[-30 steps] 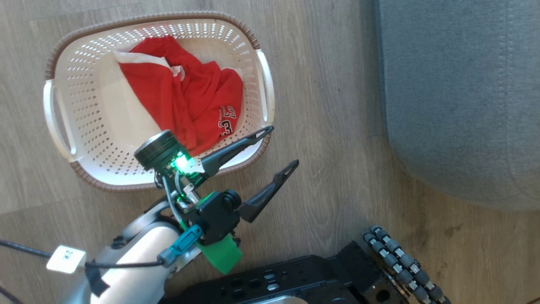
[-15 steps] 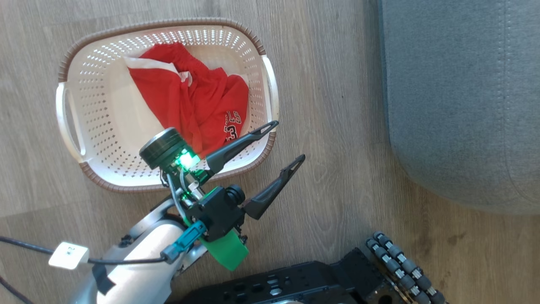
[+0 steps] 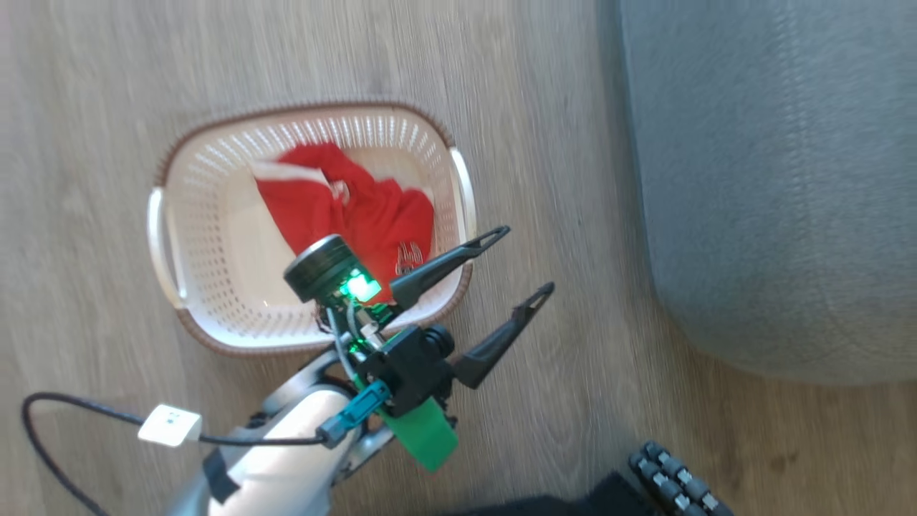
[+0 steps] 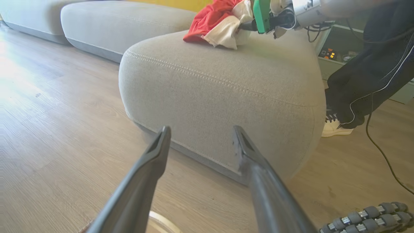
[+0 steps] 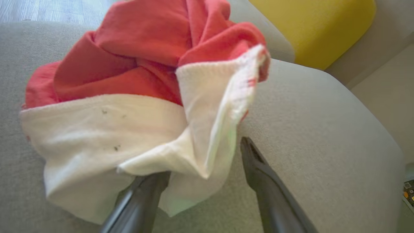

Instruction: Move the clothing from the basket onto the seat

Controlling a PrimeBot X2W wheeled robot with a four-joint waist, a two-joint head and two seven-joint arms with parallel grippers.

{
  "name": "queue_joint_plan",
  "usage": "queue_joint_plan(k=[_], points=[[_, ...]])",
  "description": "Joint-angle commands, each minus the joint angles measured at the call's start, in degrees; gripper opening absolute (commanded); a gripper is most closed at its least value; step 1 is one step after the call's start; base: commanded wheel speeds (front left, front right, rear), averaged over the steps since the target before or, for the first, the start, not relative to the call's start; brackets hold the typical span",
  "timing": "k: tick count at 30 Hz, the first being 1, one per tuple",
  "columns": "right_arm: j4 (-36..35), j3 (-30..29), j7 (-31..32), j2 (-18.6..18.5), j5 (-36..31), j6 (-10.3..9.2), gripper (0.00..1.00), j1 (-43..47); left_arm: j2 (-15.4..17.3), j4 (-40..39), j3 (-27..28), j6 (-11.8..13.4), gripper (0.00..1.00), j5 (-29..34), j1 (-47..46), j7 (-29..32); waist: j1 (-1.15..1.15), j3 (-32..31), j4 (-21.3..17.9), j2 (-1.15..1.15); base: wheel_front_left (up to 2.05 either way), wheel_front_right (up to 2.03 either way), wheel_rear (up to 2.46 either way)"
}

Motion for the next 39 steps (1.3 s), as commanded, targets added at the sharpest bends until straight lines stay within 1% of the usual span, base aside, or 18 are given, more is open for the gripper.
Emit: queue_joint_plan(k=[1,3,6,9,12,15,19,23,25,28,29,31,33,35,39], points=[[-1.2,-0.1,0.3,-2.6,-0.3,-0.02,1.00,1.2,-0.7,-1.5,0.8,-0.1,1.00,-0.4,1.5,-0.3,0.00,-4.1,0.6,0.00,0.00,0.00,0.00],[-0.9,0.3,0.6,-2.8,-0.9,-0.02,1.00,2.6,-1.7,-1.2,0.6,-0.1,1.00,-0.7,2.0,-0.3,0.00,-6.7,0.9,0.00,0.00,0.00,0.00],[-0.8,1.3,0.5,-2.6,-0.9,-0.02,1.00,4.0,-3.6,-0.9,2.0,-0.1,1.00,-1.4,3.3,-0.3,0.00,-10.5,0.9,0.00,0.00,0.00,0.00],[-1.2,2.9,0.4,-2.8,-0.2,-0.02,1.00,4.9,-4.6,-0.4,2.1,-0.1,1.00,-1.4,4.6,-0.3,0.00,-13.9,0.8,0.00,0.00,0.00,0.00],[-2.4,5.1,0.2,-2.5,1.3,-0.02,1.00,5.5,-5.5,0.1,2.7,-0.1,1.00,-1.5,6.0,-0.3,0.00,-16.9,0.8,0.00,0.00,0.00,0.00],[-5.1,8.5,-0.1,-1.3,4.7,-0.02,1.00,6.2,-6.8,0.7,5.1,-0.1,1.00,-2.1,7.8,-0.3,0.00,-19.2,1.2,0.00,0.00,0.00,0.00],[-14.2,14.9,-0.1,1.0,12.4,-0.02,1.00,9.6,-8.3,1.0,8.3,-0.1,1.00,-1.9,9.7,-0.3,0.00,-21.9,2.2,0.00,0.00,0.00,0.00],[-27.5,20.8,-0.1,2.7,20.6,-0.02,1.00,17.1,-9.5,0.8,11.4,-0.1,1.00,-2.0,11.7,-0.3,0.00,-24.3,4.0,0.00,0.00,0.00,0.00],[-34.4,23.6,-0.1,3.2,24.2,-0.02,1.00,22.2,-10.1,0.9,14.3,-0.1,1.00,-3.7,12.9,-0.3,0.00,-25.2,5.0,0.00,0.00,0.00,0.00],[-44.3,26.5,-0.1,5.1,28.3,-0.02,1.00,29.3,-10.6,0.4,18.2,-0.1,1.00,-4.5,13.5,-0.3,0.00,-26.2,6.2,0.00,0.00,0.00,0.00],[-44.3,26.5,-0.1,5.1,28.3,-0.02,1.00,29.3,-10.6,0.4,18.2,-0.1,1.00,-4.5,13.5,-0.3,0.00,-26.2,6.2,0.00,0.00,0.00,0.00],[-50.3,28.5,-0.1,6.3,30.1,-0.02,1.00,33.6,-10.7,-0.1,20.2,0.0,1.00,-4.1,13.6,-0.3,0.00,-26.8,7.0,0.00,0.00,0.00,0.00],[-55.6,30.6,-0.1,7.4,31.3,-0.02,1.00,37.4,-10.7,-0.9,22.0,0.8,1.00,-5.0,13.8,-0.3,0.00,-27.3,7.6,0.00,0.00,0.00,0.00],[-60.0,32.1,-0.1,8.6,32.3,-0.02,1.00,40.7,-10.7,-1.6,23.7,2.2,1.00,-5.7,14.0,-0.3,0.00,-27.9,8.3,0.00,0.00,0.00,0.00],[-65.6,35.8,-0.1,10.2,32.7,-0.02,1.00,46.5,-10.8,-2.9,26.7,5.4,1.00,-6.2,14.6,-0.3,0.00,-28.7,9.4,0.00,0.00,0.00,0.00]])
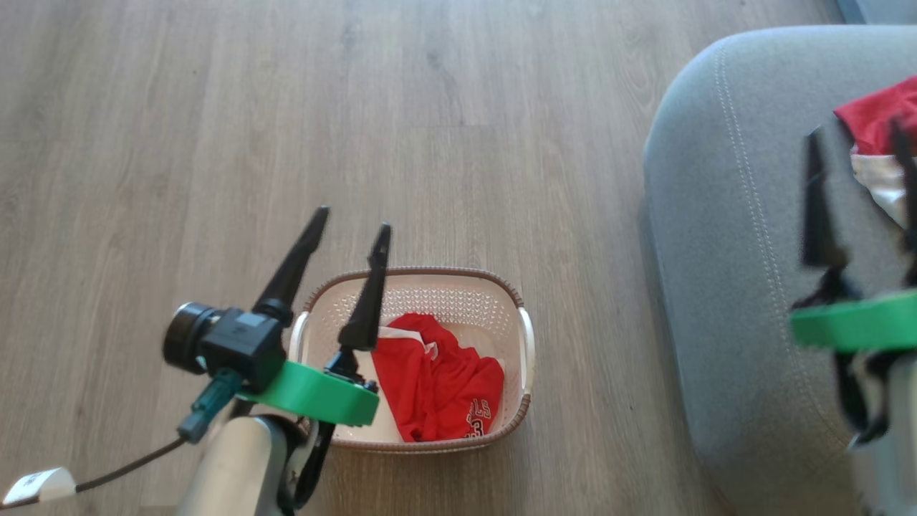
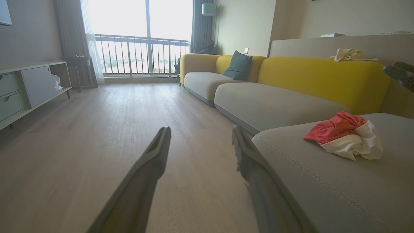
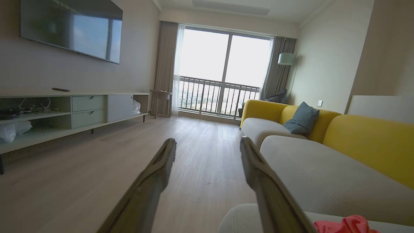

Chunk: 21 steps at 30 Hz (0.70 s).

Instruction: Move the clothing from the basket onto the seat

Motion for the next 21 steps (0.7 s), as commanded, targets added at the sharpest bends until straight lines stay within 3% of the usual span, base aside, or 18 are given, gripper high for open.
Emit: queue_joint_plan(k=[1,12,21], points=[[-2.6,2.0,-0.4,-0.2,-0.1,-0.02,1.00,0.8,-0.3,-2.3,2.5,1.0,1.00,0.3,-0.4,-0.3,0.01,-0.4,0.6,0.00,0.00,0.00,0.00],[-1.3,3.8,-0.4,5.0,1.1,-0.02,1.00,10.9,-0.3,1.4,5.3,7.6,1.00,3.7,2.7,-0.3,0.01,-0.8,0.8,0.00,0.00,0.00,0.00],[0.5,6.0,-0.4,6.1,-0.3,-0.02,1.00,11.4,-0.3,4.9,4.8,6.1,1.00,4.3,4.1,-0.3,0.01,-0.9,-0.5,0.00,0.00,0.00,0.00]])
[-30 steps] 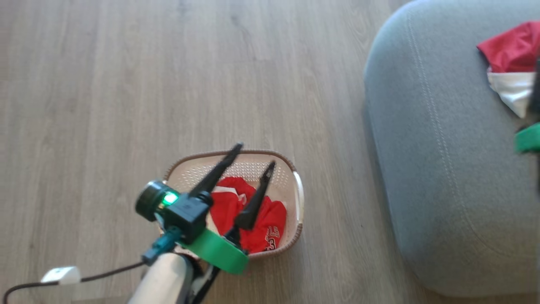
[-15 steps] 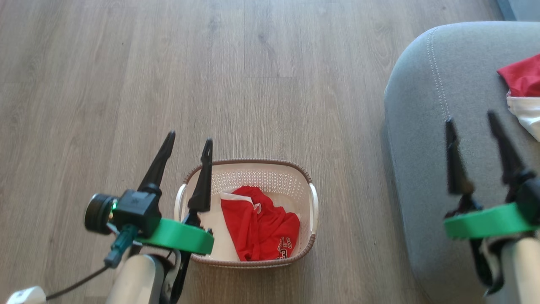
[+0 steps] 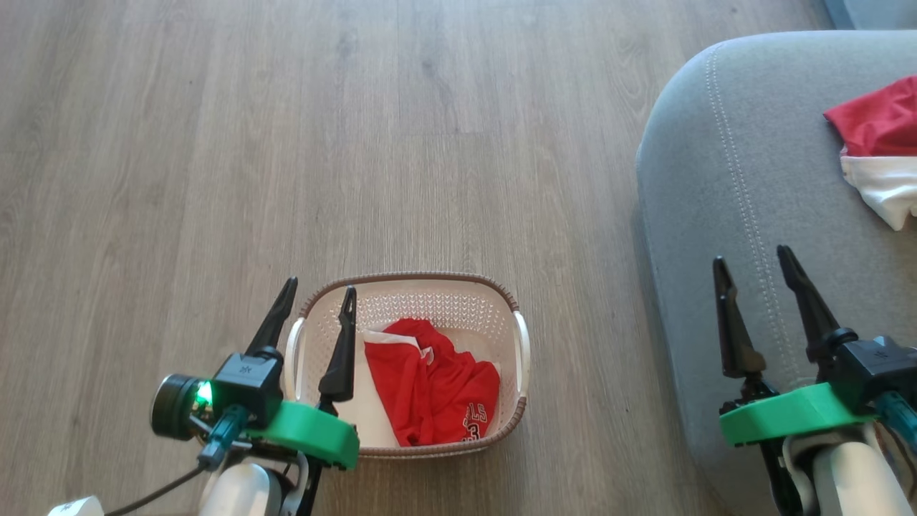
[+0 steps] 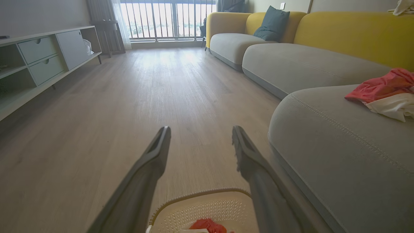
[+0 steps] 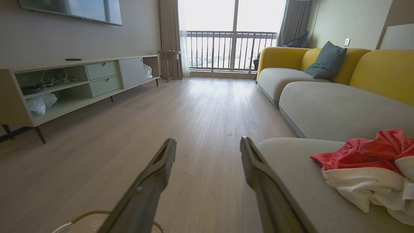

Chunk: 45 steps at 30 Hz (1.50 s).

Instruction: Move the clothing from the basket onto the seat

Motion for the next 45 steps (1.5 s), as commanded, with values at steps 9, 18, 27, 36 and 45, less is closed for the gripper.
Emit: queue_joint_plan(k=[9,18,27,36,45], points=[[-1.3,0.7,-0.4,0.5,-0.1,-0.02,1.00,-1.3,-0.2,-0.9,1.9,-0.1,1.00,0.3,-2.3,-0.3,0.00,-0.2,-0.2,0.00,0.00,0.00,0.00],[-0.9,0.6,-0.4,0.7,-0.2,-0.02,1.00,-1.0,-0.2,-0.6,1.8,-0.3,1.00,0.3,-1.7,-0.3,0.00,-0.7,0.0,0.00,0.00,0.00,0.00],[-0.7,1.3,-0.4,0.6,-0.4,-0.02,1.00,-1.2,-0.2,-0.3,1.7,-0.6,1.00,0.4,-1.7,-0.3,0.00,-0.5,0.1,0.00,0.00,0.00,0.00],[-0.7,1.1,-0.4,0.5,-0.7,-0.02,1.00,-1.4,-0.2,-0.1,1.4,-0.7,1.00,0.2,-1.9,-0.3,0.00,0.1,0.0,0.00,0.00,0.00,0.00],[-0.4,0.3,-0.4,0.7,-1.7,-0.02,1.00,-3.1,-0.2,1.1,0.9,-1.4,1.00,-2.1,-3.7,-0.3,0.00,5.7,-1.6,0.00,0.00,0.00,0.00]])
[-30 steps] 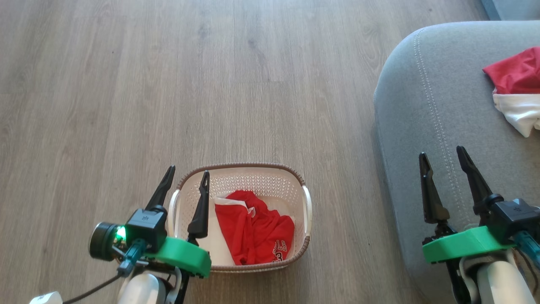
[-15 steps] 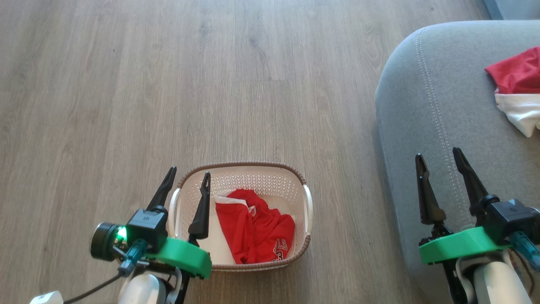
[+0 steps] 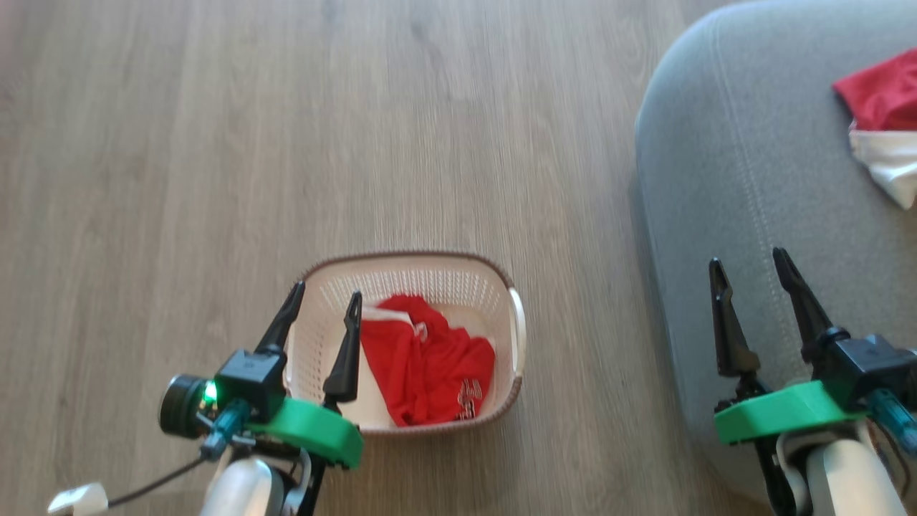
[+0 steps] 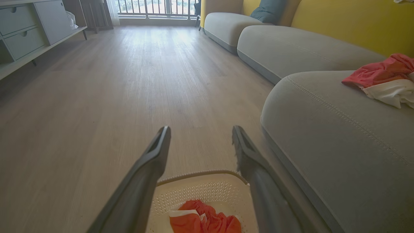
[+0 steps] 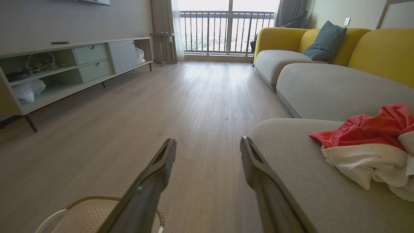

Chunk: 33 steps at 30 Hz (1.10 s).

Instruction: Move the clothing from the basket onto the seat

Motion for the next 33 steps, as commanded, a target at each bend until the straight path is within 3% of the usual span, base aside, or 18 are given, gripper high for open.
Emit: queue_joint_plan(k=[1,17,27,33], points=[[-2.3,1.1,-0.4,-0.4,-1.0,-0.02,1.00,-3.0,-0.2,-1.1,1.6,-0.5,1.00,-0.3,-3.7,-0.3,0.00,3.6,-1.0,0.00,0.00,0.00,0.00],[-3.5,-1.5,-0.4,0.5,-5.2,-0.02,1.00,-8.6,-0.2,20.1,-0.3,-4.7,1.00,-1.2,-16.9,-0.3,0.00,23.6,-6.1,0.00,0.00,0.00,0.00],[-3.4,-2.0,-0.4,1.3,-4.5,-0.02,1.00,-9.9,0.8,37.8,-0.6,-6.8,1.00,3.4,-29.7,-0.3,0.00,34.5,-10.6,0.00,0.00,0.00,0.00],[-3.8,-0.2,-0.4,1.4,0.3,-0.02,1.00,-11.2,1.9,47.6,-0.6,-5.5,1.00,4.9,-38.1,-0.3,0.00,39.6,-13.1,0.00,0.00,0.00,0.00]])
